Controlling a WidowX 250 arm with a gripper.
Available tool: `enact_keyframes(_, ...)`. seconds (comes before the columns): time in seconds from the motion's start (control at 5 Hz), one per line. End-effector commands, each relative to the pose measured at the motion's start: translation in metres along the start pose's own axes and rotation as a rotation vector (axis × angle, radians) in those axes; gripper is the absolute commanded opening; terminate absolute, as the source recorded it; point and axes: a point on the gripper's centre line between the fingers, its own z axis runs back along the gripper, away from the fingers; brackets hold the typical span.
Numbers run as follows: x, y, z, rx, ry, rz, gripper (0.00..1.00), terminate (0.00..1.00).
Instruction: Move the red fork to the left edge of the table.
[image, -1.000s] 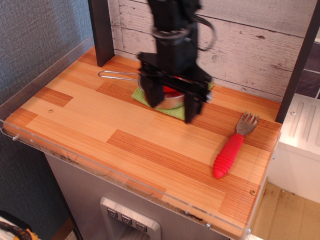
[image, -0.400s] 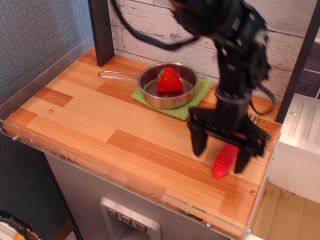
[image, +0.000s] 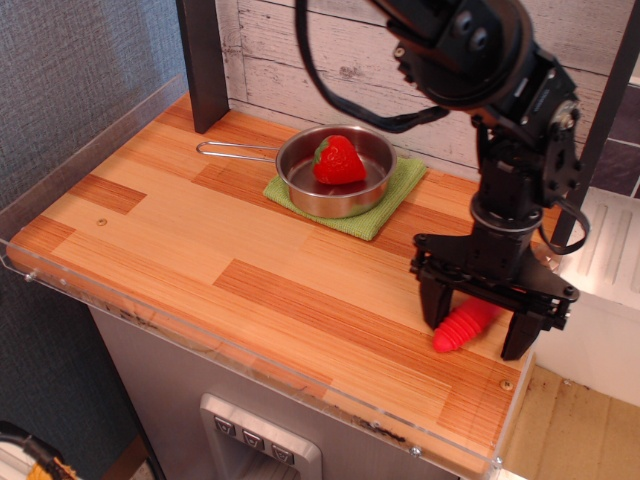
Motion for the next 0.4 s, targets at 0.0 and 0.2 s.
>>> enact_keyframes(0.0, 0.0026, -0.0031, -0.0077, 0.021, -0.008, -0.05, 0.0, 0.0)
enact_keyframes(0.2, 0.0029, -0.0001, 0.0006, 0.015, 0.001, -0.08, 0.0, 0.0)
